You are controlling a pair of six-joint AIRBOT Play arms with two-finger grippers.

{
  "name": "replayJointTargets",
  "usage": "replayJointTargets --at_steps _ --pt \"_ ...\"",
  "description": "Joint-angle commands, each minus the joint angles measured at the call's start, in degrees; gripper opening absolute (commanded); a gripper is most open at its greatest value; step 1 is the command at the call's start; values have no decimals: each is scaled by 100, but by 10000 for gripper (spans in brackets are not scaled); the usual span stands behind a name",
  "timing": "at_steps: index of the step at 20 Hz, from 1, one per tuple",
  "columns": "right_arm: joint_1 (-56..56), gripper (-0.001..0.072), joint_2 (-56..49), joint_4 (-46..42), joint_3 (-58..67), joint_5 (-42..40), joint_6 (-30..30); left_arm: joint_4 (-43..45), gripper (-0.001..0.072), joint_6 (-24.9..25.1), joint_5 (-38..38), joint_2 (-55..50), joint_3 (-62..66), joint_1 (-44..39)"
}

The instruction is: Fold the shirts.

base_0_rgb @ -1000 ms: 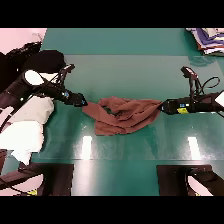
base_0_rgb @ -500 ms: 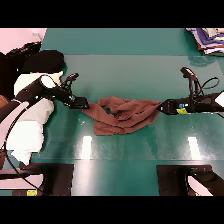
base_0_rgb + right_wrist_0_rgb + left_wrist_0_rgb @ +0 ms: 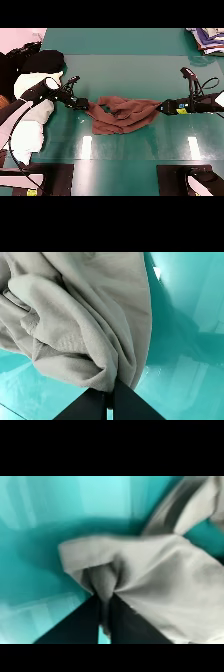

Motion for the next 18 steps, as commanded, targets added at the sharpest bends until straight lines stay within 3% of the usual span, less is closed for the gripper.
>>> replayJointTargets --at_steps 1,4,5,6,7,8,12,15,18 --pt "2 13 4 -9 -2 0 33 -131 28 11 22 -7 11 0" --pt "-173 14 11 -79 192 223 22 -44 27 17 -142 90 378 81" --pt "-317 64 52 -76 372 407 -26 46 28 17 -151 216 546 136" --pt "-455 268 107 -76 570 525 -116 170 27 17 -153 376 737 179" --pt "-612 407 151 -70 800 557 -142 310 28 20 -170 520 903 219" --pt "-688 454 170 -57 1043 533 -168 409 28 63 -168 656 1049 219" --pt "-254 454 -433 -61 1952 549 -444 501 28 59 -133 828 1233 219" --pt "597 454 -1650 -76 2664 492 -907 503 28 55 -190 824 1220 219" --pt "1180 454 -3025 -74 3418 610 -990 505 28 57 -339 824 1213 219"
